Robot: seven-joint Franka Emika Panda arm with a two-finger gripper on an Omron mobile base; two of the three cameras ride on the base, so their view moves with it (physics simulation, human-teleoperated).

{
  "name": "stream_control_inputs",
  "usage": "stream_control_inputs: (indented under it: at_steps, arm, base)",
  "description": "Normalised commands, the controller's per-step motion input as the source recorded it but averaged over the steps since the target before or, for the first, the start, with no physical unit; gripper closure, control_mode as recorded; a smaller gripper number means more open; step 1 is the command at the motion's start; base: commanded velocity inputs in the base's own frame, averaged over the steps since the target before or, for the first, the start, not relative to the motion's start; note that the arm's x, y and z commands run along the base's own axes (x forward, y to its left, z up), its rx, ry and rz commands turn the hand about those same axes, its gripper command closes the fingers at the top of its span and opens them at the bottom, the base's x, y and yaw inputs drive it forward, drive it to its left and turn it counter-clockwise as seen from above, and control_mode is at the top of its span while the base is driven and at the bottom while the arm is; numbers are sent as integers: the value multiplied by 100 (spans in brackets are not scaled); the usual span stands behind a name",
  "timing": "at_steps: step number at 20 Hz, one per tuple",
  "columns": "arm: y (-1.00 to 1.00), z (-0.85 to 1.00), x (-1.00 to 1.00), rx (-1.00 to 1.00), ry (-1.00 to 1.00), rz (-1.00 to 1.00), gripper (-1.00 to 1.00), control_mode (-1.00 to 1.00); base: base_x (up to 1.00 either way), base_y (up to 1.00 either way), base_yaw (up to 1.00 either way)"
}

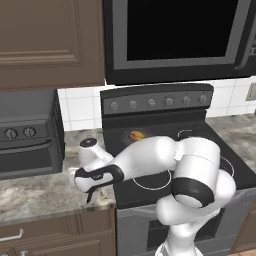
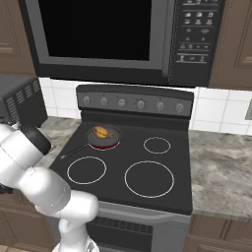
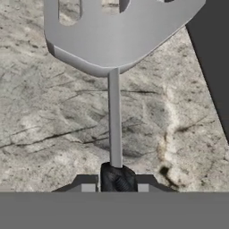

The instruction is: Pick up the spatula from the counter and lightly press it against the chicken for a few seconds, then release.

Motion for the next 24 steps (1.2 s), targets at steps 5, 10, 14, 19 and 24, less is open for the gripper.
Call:
stream_control_inputs:
  at_steps: [5,10,14,19,24]
  arm:
    - [-23,39,-23,4,-10,-3,100,-100]
    - [-31,69,-11,15,3,-5,100,-100]
    - [-39,70,-18,14,5,-5,100,-100]
    - [-25,32,-33,1,-9,-2,100,-100]
    - [-23,26,-31,-7,-15,0,100,-100]
  base:
    - [0,0,0]
    - [0,0,0]
    - [0,0,0]
    - [0,0,0]
    - [0,0,0]
